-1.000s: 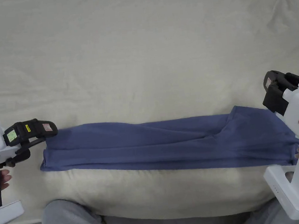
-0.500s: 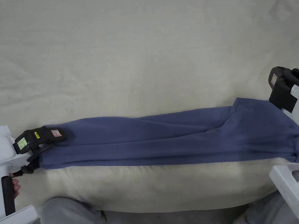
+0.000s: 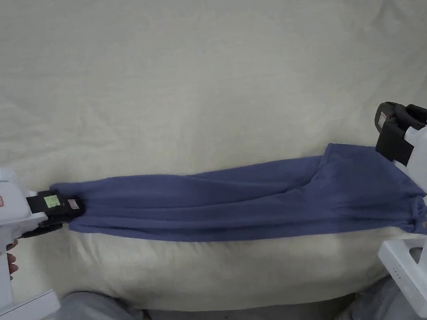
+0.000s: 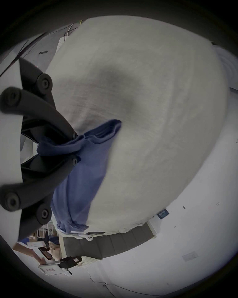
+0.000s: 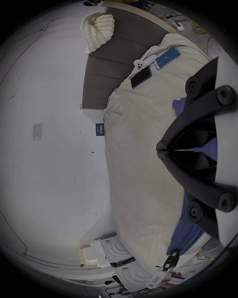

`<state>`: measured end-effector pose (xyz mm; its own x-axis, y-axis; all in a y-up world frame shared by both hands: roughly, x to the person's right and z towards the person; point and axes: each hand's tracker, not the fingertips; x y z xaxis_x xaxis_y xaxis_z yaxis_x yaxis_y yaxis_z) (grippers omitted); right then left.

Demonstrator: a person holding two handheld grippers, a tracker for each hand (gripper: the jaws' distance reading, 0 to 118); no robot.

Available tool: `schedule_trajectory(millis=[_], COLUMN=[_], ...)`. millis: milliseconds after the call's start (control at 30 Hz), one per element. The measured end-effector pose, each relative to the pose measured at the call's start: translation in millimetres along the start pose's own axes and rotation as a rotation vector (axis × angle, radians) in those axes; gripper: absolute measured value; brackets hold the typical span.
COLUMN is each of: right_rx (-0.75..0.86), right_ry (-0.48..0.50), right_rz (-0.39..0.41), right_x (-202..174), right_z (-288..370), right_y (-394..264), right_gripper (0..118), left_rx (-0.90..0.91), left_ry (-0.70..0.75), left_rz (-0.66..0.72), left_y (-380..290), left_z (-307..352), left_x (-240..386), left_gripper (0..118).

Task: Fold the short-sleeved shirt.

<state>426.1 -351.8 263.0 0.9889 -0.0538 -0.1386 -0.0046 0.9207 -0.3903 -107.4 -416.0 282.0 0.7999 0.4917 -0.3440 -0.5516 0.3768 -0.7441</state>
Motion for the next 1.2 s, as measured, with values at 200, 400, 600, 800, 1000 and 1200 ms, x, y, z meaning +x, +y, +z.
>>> schedule_trajectory(millis=[200, 400, 600, 800, 1000, 1200], right_rx=[0.033, 0.059, 0.083, 0.101, 0.099, 0.080], right_ry=[0.009, 0.016, -0.008, -0.052, -0.097, -0.105], right_rz=[-0.020, -0.037, -0.068, -0.095, -0.107, -0.123], right_x=[8, 17, 33, 54, 69, 72], right_z=[7, 17, 31, 45, 55, 54], right_y=[5, 5, 4, 4, 1, -4], right_gripper=[0, 0, 0, 0, 0, 0], left_rx=[0.119, 0.130, 0.036, -0.124, -0.227, -0.280], left_ry=[0.076, -0.084, -0.174, -0.116, -0.034, -0.161], left_rz=[-0.244, -0.440, -0.568, -0.673, -0.737, -0.600], left_y=[-18, -42, -73, -115, -153, -160], left_z=[48, 63, 8, -87, -159, -167], left_x=[84, 167, 242, 293, 308, 312], left_gripper=[7, 7, 7, 7, 8, 92])
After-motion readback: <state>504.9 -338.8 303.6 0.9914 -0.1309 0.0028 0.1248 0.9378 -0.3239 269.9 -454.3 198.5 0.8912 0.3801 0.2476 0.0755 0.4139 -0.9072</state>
